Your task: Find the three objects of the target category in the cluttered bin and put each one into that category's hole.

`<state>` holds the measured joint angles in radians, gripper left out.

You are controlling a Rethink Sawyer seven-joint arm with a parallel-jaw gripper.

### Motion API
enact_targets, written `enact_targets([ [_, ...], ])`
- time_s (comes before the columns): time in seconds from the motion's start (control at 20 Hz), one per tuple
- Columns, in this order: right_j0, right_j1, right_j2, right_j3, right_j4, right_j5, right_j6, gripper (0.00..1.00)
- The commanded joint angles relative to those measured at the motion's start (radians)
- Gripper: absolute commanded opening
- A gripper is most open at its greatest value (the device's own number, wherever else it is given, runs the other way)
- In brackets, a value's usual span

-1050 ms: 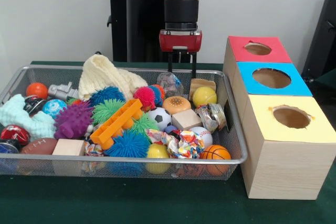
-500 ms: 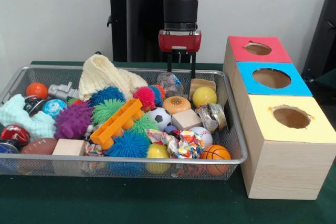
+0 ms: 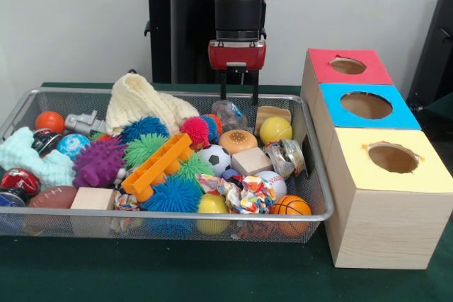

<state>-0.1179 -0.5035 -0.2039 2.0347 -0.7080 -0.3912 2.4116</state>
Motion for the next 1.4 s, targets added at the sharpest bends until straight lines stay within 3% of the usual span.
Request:
enact_targets([
  [0.05, -0.069, 0.081, 0.045, -0.023, -0.144, 0.116, -0.039, 1.00],
  [0.35, -0.076, 0.094, -0.010, -0.054, -0.216, 0.085, -0.056, 1.00],
  [0.5, -0.110, 0.057, 0.031, -0.040, -0.254, 0.164, -0.046, 1.00],
  [0.6, -0.150, 0.013, 0.090, -0.015, -0.271, 0.273, -0.065, 1.00],
  [0.75, -0.206, -0.065, 0.168, 0.048, -0.244, 0.366, -0.071, 1.00],
  [0.95, -0.178, -0.130, 0.204, 0.103, -0.141, 0.406, -0.021, 1.00],
  [1.1, -0.117, -0.119, 0.174, 0.085, -0.097, 0.398, 0.027, 1.00],
  [1.4, -0.159, -0.119, 0.200, 0.060, -0.122, 0.436, -0.007, 1.00],
])
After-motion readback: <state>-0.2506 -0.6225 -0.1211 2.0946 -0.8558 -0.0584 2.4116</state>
